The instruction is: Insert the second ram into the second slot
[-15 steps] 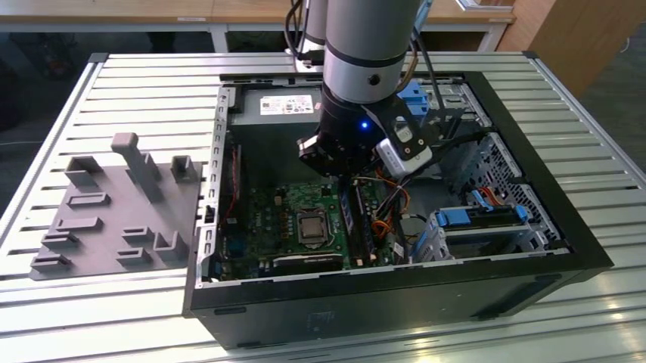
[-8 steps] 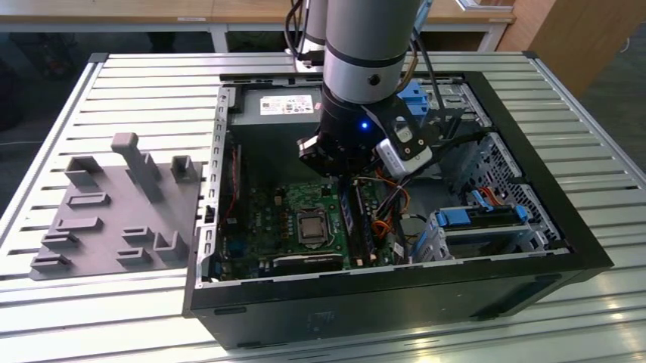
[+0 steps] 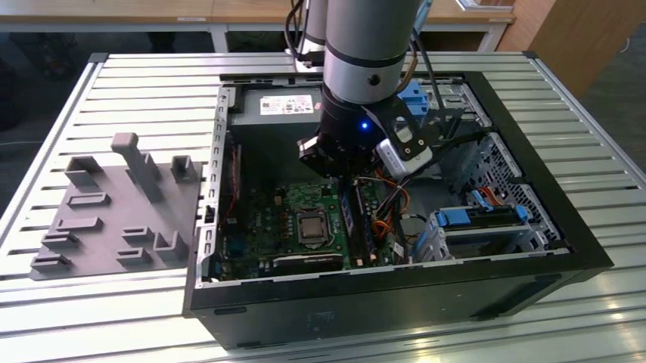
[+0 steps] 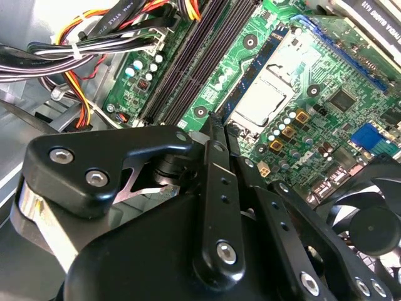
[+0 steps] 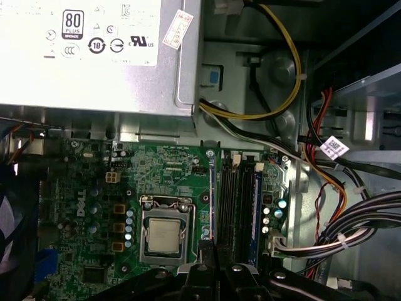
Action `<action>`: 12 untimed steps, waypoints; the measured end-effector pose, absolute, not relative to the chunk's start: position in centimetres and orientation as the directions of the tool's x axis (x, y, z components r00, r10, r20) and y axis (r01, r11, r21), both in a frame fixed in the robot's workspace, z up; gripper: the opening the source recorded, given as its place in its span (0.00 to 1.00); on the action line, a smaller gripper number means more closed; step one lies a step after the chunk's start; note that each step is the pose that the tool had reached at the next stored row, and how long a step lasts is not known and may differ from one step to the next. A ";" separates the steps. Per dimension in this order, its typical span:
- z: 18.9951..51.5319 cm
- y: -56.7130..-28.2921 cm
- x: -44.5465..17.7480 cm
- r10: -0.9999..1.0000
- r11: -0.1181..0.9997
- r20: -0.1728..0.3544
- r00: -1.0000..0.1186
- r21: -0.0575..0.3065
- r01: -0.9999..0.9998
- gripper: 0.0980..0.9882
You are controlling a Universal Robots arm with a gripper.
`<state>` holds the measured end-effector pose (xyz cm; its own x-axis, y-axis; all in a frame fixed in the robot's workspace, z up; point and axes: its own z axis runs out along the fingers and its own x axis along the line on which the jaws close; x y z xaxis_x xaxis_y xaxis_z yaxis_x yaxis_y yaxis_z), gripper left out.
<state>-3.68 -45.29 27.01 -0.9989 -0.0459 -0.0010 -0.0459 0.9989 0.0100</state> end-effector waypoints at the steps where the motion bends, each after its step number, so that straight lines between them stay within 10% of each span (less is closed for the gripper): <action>1: 27.0 -45.3 -3.7 -0.046 0.999 -0.001 -0.999 0.010 -0.046 0.04; 12: 26.9 -45.4 -3.7 -0.045 0.999 -0.001 -0.999 0.010 -0.045 0.04</action>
